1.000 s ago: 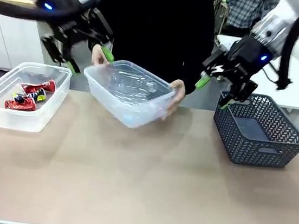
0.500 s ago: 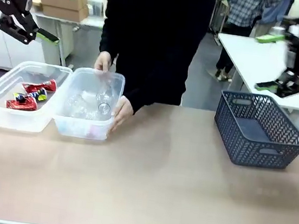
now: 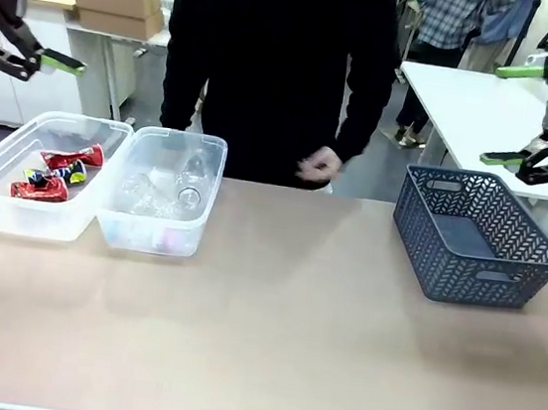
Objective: Sort the waste into each basket.
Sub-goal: Release the Organizing box you were holding.
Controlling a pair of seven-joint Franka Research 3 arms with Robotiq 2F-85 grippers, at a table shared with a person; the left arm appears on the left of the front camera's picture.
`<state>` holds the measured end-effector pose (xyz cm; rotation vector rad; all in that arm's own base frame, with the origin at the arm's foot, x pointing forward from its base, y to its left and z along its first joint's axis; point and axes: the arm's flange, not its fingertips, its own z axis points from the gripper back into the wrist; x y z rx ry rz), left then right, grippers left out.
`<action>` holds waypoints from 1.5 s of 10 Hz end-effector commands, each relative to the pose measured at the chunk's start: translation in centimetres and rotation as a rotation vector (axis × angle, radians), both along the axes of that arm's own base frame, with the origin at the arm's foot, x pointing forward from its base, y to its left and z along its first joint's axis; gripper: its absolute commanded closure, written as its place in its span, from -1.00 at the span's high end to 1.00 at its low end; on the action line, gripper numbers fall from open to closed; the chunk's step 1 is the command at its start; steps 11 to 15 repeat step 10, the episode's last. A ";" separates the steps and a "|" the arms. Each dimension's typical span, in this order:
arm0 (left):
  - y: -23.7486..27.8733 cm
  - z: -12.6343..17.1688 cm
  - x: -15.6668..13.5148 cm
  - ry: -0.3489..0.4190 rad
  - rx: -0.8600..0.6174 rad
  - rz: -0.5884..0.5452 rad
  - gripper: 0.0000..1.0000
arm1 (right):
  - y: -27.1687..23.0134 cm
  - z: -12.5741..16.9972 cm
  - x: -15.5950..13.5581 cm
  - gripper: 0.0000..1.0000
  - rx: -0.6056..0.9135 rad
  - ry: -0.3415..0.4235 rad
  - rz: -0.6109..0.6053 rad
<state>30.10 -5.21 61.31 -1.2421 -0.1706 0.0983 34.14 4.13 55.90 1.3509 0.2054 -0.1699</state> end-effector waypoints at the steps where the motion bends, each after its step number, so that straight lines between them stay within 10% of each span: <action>1: 0.5 0.1 0.4 -0.021 -0.022 -0.012 1.00 | -0.6 0.4 0.3 1.00 0.009 -0.017 0.016; 15: 0.5 0.1 0.4 -0.021 -0.022 -0.012 1.00 | -0.6 0.4 0.3 1.00 0.009 -0.017 0.016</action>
